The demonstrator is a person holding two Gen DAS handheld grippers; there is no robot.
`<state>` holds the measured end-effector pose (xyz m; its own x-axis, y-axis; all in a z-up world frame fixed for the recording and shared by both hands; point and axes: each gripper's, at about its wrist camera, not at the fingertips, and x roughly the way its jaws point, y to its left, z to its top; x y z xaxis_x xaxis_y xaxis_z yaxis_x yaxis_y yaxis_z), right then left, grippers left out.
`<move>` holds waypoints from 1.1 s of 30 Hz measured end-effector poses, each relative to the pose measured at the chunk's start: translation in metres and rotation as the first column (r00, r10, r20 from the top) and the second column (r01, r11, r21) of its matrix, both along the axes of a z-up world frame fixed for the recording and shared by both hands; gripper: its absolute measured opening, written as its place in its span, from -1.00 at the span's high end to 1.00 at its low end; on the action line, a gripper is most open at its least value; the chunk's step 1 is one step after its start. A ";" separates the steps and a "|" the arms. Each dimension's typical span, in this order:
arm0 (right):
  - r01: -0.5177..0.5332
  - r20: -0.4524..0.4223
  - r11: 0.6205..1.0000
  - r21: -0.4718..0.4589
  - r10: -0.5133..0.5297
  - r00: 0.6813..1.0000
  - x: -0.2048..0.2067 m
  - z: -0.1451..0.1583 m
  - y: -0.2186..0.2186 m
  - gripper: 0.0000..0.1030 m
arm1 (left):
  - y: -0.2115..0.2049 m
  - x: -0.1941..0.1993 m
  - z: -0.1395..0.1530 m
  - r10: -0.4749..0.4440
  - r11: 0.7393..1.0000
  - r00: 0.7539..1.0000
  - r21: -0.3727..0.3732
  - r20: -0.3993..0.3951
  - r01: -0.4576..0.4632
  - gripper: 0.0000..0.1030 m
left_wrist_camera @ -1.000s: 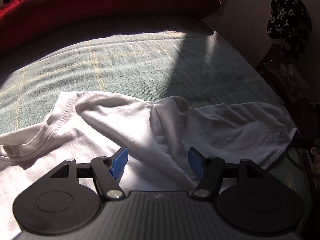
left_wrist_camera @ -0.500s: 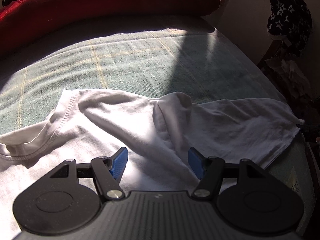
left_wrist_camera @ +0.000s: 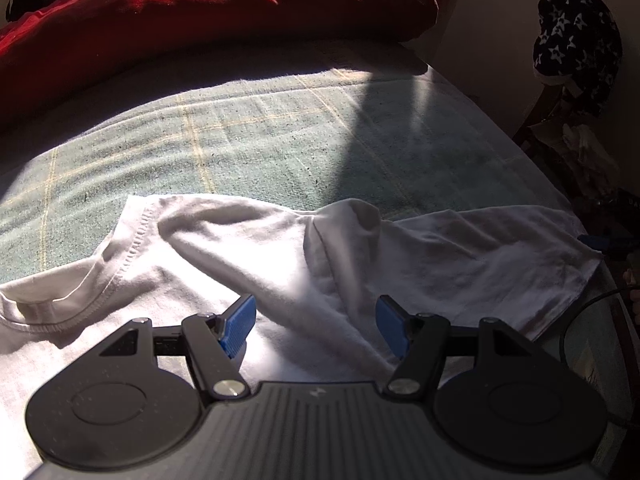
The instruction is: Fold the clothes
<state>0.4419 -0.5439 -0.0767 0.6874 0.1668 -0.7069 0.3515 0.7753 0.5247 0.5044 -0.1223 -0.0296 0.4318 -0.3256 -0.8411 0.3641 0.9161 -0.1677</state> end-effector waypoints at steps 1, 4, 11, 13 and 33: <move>0.014 -0.037 1.000 -0.007 -0.014 0.999 0.006 -0.010 0.000 -0.94 | 0.000 -0.001 0.001 -0.002 1.000 1.000 0.005 0.007 0.002 -0.28; 0.010 -0.013 0.998 -0.064 -0.011 1.000 0.020 -0.019 -0.006 -0.95 | 0.002 -0.004 0.002 -0.011 1.000 1.000 0.011 0.014 0.011 -0.28; -0.105 -0.107 0.964 -0.243 0.081 0.991 0.035 0.013 0.029 -0.97 | 0.013 -0.010 0.009 0.022 1.000 1.000 -0.006 0.017 -0.022 -0.28; -0.216 -0.117 0.925 -0.314 0.188 0.975 0.025 0.025 0.067 -1.00 | 0.015 -0.013 0.011 0.023 1.000 1.000 0.000 0.018 -0.023 -0.28; -0.605 -0.184 0.706 -0.369 0.582 0.792 -0.016 0.047 0.247 -1.00 | 0.060 -0.094 0.009 -0.002 0.980 1.000 0.201 0.000 0.002 -0.29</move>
